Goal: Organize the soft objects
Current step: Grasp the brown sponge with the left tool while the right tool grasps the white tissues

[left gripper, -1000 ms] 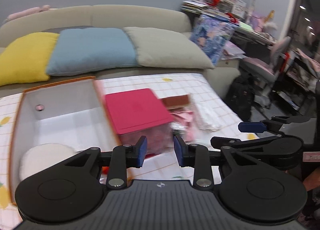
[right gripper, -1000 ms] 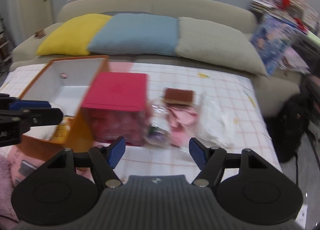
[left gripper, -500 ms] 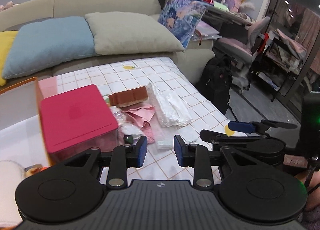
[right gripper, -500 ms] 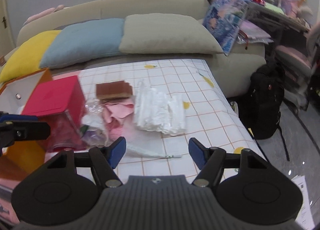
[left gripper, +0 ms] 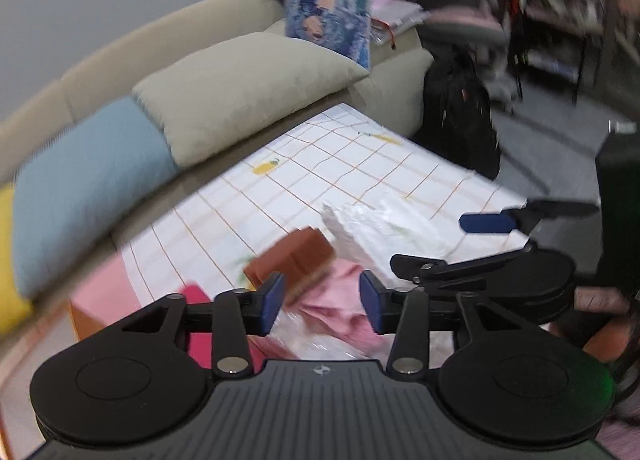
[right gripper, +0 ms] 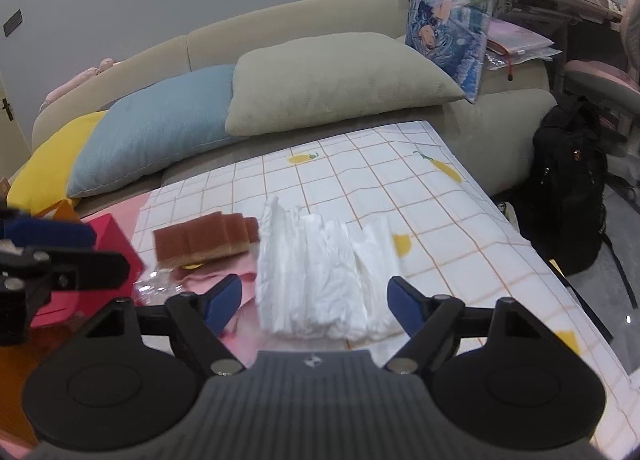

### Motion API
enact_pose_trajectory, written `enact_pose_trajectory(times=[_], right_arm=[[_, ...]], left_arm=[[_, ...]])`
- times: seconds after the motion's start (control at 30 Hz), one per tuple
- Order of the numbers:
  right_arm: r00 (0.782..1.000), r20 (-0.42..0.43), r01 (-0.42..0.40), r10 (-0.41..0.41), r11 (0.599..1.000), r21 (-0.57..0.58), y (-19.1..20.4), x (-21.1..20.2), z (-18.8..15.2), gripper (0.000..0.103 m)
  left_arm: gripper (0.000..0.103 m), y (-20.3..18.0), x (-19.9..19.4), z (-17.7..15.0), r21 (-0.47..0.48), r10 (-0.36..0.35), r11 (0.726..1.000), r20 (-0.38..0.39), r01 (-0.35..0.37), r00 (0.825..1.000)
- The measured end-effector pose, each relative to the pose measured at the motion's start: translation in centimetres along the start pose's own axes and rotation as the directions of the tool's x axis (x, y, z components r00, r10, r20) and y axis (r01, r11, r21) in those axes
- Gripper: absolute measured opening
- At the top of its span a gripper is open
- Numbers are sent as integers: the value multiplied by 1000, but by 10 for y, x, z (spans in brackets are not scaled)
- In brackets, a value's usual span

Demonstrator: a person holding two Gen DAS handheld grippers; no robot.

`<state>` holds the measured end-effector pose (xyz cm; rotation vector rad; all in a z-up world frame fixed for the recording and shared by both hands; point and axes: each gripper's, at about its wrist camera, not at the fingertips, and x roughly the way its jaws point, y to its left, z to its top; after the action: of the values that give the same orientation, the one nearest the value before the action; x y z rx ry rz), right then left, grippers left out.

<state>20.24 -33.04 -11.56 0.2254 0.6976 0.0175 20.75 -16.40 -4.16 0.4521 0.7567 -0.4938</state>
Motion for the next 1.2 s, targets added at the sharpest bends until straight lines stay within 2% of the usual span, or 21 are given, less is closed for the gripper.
enact_pose_trajectory(times=[0.07, 0.23, 0.3, 0.47, 0.6, 0.63, 0.73, 0.8, 0.83, 0.87, 0.97, 1.07, 1.2], right_arm=[[1000, -2, -26, 26, 999, 35, -6, 11, 1, 90], [999, -15, -29, 30, 998, 61, -13, 37, 2, 92], [999, -22, -43, 45, 993, 109, -20, 46, 4, 97], [997, -80, 1, 10, 991, 137, -29, 64, 2, 98], [993, -109, -25, 49, 976, 216, -41, 68, -1, 96], [991, -121, -27, 57, 971, 237, -44, 70, -2, 94], [990, -127, -28, 61, 969, 246, -47, 71, -3, 79], [988, -135, -45, 81, 968, 247, -46, 71, -3, 59], [987, -136, -45, 80, 969, 243, -46, 71, -4, 54], [985, -149, -50, 89, 968, 247, -46, 73, -5, 39], [983, -155, -52, 96, 963, 263, -49, 72, -5, 21], [986, -135, -59, 100, 959, 277, -53, 67, -4, 18], [992, -82, -70, 97, 956, 286, -57, 52, -2, 20]], left_arm=[[60, -5, 12, 1, 91, 8, 996, -13, -7, 1000], [60, -12, 39, 3, 263, 41, 964, -37, -30, 998], [60, -13, 49, 6, 281, 38, 959, -61, -19, 997], [60, -18, 71, 9, 341, 77, 939, -108, -36, 991], [59, -13, 80, 14, 306, 86, 951, -121, -45, 989], [57, -11, 80, 16, 288, 83, 956, -122, -45, 989], [49, -6, 81, 20, 228, 61, 973, -129, -30, 990], [46, -4, 81, 22, 200, 54, 979, -127, -28, 990], [45, -4, 81, 22, 192, 54, 981, -126, -29, 991], [44, -3, 81, 23, 185, 52, 982, -126, -28, 991], [42, 0, 78, 24, 158, 56, 987, -108, -38, 993], [40, 3, 72, 26, 133, 62, 990, -89, -49, 994], [39, 9, 56, 32, 93, 57, 994, -42, -53, 997]])
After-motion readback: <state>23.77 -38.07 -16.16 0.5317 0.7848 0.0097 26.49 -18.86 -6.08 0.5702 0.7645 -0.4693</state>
